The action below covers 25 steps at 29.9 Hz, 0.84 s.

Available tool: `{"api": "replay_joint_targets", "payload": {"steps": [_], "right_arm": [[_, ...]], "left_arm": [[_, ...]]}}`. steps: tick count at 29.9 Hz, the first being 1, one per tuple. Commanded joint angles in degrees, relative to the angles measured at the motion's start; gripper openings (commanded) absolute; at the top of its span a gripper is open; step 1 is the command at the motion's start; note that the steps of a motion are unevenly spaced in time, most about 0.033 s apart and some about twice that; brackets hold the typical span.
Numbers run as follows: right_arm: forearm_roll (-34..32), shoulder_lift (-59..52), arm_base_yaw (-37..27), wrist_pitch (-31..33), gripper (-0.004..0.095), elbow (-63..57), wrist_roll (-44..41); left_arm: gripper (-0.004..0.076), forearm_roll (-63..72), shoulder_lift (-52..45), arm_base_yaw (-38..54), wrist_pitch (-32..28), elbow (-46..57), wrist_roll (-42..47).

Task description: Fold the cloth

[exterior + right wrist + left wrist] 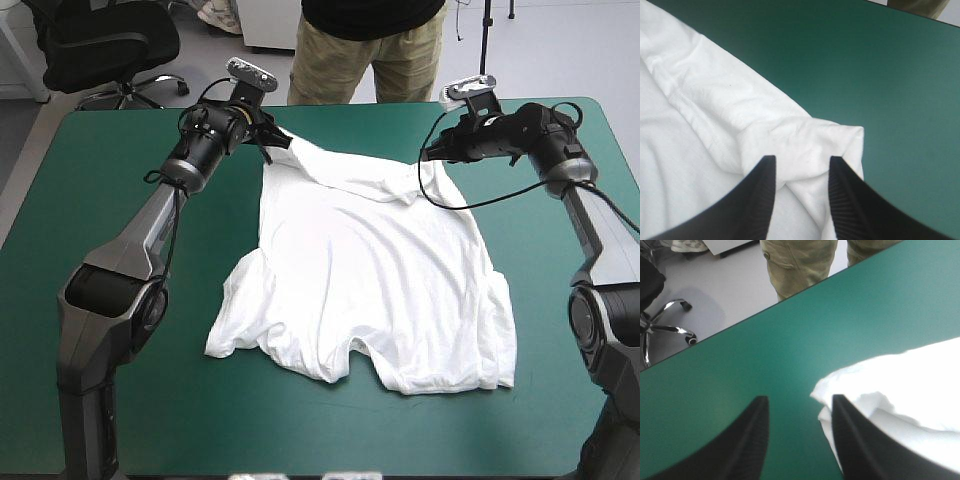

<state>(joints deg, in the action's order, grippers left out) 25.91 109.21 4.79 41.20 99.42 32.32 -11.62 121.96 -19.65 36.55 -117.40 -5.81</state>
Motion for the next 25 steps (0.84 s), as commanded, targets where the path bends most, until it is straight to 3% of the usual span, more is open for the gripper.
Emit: {"api": "replay_joint_targets", "payload": {"steps": [1,4,8,16,19,25], "right_arm": [[-0.2,-3.58,-0.11,-2.02,0.0522,3.11,2.53],[-2.59,-4.53,-0.11,0.97,0.0628,5.75,1.33],[-3.49,-7.17,-0.67,8.77,0.0622,10.05,-1.49],[-3.04,-16.84,-2.2,30.49,0.0461,11.28,-4.8],[-1.36,-21.38,-2.22,30.33,0.0387,7.02,-5.23],[2.66,-33.01,-2.22,30.33,0.0328,-8.39,-5.34]], "left_arm": [[0.0484,0.27,-4.94,0.13,-1.12,-1.85,-0.54],[0.0462,0.01,-7.32,0.13,0.81,-1.85,-1.82],[0.0414,0.01,-12.62,0.13,4.98,-1.85,-5.12],[0.0397,11.14,-22.96,0.13,29.58,-1.59,-12.37],[0.0372,18.33,-25.63,0.13,37.6,0.36,-13.72],[0.0329,26.61,-35.77,-1.68,37.46,16.54,-13.76]]}}
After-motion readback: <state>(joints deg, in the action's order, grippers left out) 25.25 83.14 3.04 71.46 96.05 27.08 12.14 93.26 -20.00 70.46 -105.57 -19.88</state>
